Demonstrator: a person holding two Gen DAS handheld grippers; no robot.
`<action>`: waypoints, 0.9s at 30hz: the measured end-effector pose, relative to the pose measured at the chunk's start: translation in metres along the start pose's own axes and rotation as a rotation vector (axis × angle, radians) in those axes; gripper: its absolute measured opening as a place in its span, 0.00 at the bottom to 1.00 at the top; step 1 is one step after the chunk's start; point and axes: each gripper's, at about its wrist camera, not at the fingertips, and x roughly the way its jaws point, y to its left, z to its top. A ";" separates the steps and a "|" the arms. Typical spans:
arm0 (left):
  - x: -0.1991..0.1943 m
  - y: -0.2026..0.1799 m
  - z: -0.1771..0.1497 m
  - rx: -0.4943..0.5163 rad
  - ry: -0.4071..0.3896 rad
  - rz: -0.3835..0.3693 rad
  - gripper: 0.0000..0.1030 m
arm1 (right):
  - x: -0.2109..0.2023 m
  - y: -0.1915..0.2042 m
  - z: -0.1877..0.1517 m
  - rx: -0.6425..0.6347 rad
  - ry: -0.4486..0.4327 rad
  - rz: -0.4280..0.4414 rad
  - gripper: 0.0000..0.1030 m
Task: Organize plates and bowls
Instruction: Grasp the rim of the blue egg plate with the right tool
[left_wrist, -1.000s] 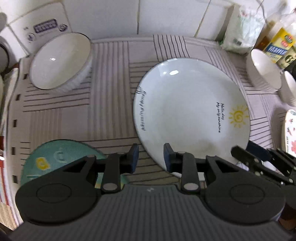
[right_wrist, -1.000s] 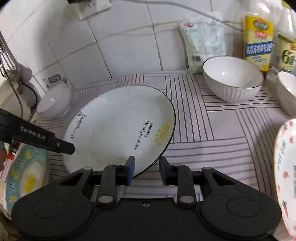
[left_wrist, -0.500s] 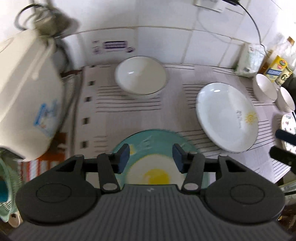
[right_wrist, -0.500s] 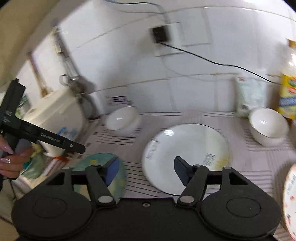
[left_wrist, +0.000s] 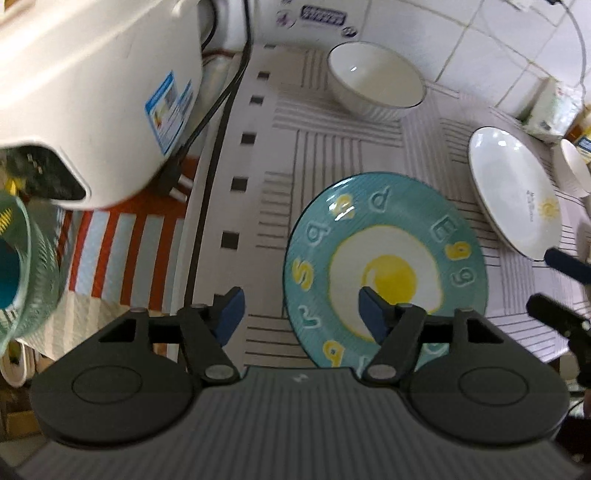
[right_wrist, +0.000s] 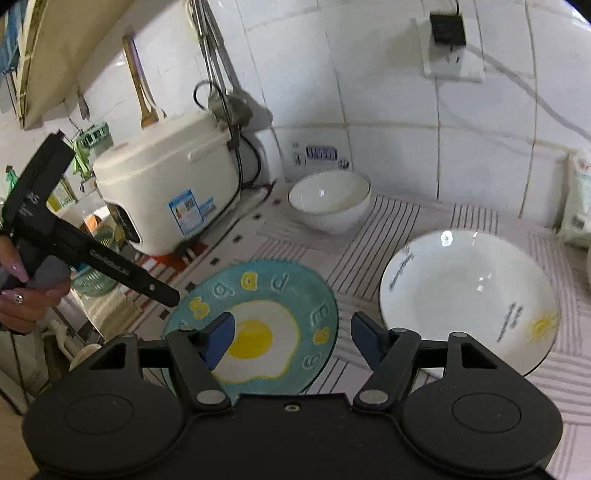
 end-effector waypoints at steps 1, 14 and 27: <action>0.007 0.003 -0.001 -0.015 0.008 0.016 0.68 | 0.006 -0.002 -0.004 0.017 0.014 0.011 0.72; 0.037 0.001 -0.012 0.035 0.039 0.023 0.55 | 0.053 -0.015 -0.029 0.216 0.147 0.083 0.67; 0.047 0.007 -0.013 -0.079 0.057 -0.069 0.20 | 0.077 -0.026 -0.033 0.342 0.218 0.127 0.38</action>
